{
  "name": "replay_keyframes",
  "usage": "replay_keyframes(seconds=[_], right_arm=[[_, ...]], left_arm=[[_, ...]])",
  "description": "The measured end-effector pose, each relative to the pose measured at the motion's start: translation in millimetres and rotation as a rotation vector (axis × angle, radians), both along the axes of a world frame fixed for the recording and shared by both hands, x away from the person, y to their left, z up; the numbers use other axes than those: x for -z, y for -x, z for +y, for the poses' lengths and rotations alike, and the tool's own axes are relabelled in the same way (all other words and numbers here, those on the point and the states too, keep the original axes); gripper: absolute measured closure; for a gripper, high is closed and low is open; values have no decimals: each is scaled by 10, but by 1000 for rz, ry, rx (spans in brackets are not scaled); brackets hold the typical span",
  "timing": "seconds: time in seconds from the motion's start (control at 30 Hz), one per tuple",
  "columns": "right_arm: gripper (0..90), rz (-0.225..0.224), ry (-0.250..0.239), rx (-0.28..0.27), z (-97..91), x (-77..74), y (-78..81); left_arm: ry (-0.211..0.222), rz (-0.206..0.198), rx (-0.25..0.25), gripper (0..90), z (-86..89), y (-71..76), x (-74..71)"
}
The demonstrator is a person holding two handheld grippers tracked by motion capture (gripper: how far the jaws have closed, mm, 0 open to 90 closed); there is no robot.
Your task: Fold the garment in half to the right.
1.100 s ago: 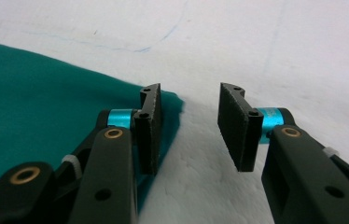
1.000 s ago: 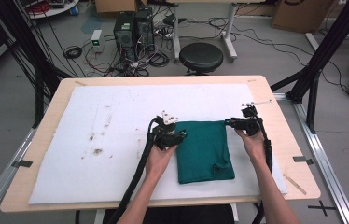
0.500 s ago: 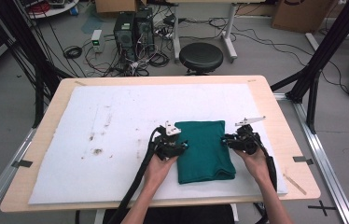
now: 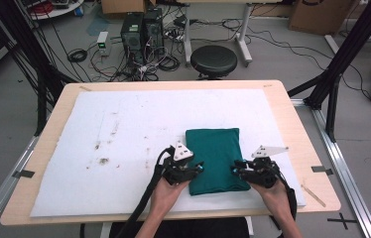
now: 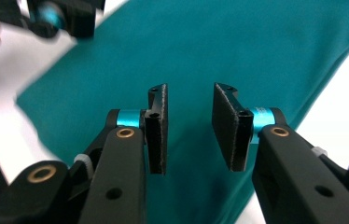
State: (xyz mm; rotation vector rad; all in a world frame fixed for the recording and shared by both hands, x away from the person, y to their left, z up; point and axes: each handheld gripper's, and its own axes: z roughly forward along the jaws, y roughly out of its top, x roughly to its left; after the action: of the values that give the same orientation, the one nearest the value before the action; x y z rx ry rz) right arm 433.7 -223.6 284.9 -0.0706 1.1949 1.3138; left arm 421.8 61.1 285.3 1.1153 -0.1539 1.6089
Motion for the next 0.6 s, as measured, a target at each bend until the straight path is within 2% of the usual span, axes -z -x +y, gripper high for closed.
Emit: replay_keyframes(seconds=[0.1,0.23,0.3,0.37,0.47,0.6], right_arm=[[677,-1,-2,65,9,116,-107],[677,-3,-39,64,-107,226,-160],[678,8,-42,75,-174,260,-200],[678,-1,-37,67,-201,278,-209],[678,-16,-42,90,-198,297,-198],[681,-8,-52,72,-224,304,-207]], left_arm=[[-42,15,-23,562,-46,-41,62],[-62,19,-40,564,-44,-104,120],[-64,23,-43,562,-30,-123,145],[-71,24,-57,562,-10,-145,162],[-82,32,-58,560,23,-182,178],[-98,42,-60,551,70,-195,217]])
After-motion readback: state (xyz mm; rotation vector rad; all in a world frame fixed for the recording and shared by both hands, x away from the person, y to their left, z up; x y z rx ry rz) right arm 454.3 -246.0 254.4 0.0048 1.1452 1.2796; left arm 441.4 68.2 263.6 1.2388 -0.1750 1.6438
